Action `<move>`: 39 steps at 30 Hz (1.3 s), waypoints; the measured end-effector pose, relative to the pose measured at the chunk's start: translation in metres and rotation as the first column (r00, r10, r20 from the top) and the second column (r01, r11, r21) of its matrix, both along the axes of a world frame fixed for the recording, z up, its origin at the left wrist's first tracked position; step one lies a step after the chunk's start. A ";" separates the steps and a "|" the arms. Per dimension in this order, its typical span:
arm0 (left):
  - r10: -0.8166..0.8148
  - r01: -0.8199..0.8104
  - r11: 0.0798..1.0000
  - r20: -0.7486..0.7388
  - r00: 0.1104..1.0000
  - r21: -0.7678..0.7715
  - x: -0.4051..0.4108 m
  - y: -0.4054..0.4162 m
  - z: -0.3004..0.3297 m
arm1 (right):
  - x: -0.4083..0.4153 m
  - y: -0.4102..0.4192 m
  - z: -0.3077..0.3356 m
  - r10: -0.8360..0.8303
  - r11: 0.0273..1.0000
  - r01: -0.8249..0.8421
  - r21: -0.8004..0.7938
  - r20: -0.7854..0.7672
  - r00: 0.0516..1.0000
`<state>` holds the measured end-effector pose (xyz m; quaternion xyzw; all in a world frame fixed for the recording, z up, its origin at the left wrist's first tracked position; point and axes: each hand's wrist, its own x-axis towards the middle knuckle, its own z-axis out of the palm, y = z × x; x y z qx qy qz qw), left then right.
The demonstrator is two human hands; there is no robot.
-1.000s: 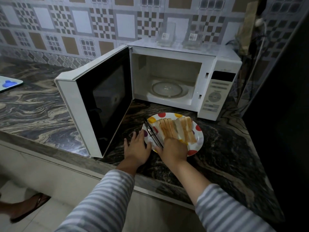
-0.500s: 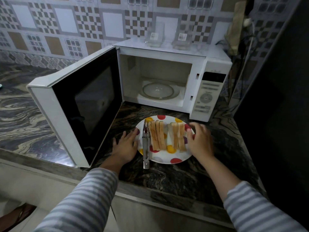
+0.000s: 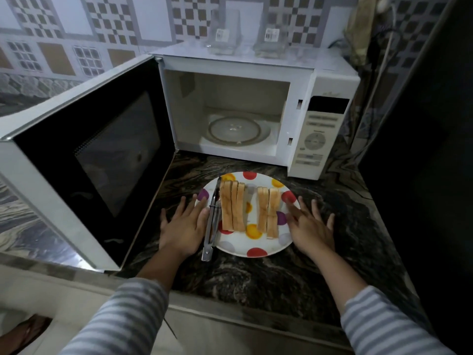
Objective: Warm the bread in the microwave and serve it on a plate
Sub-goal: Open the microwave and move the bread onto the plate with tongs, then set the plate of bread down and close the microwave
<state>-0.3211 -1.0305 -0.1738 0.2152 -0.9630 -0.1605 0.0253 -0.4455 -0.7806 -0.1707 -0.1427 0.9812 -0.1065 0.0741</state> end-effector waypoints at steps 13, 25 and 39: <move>0.312 0.254 0.429 -0.406 0.859 0.867 0.023 0.016 0.013 | 0.036 -0.008 0.017 -0.035 0.545 0.289 -0.787 0.322 0.946; 0.447 0.135 0.466 -0.364 0.817 0.875 0.153 0.078 0.035 | 0.148 0.028 0.038 0.098 0.301 0.415 -0.859 0.460 0.882; 0.695 -0.164 0.500 -0.281 0.662 0.850 0.375 0.134 -0.003 | 0.310 0.042 0.002 0.373 0.388 0.372 -0.843 0.513 0.773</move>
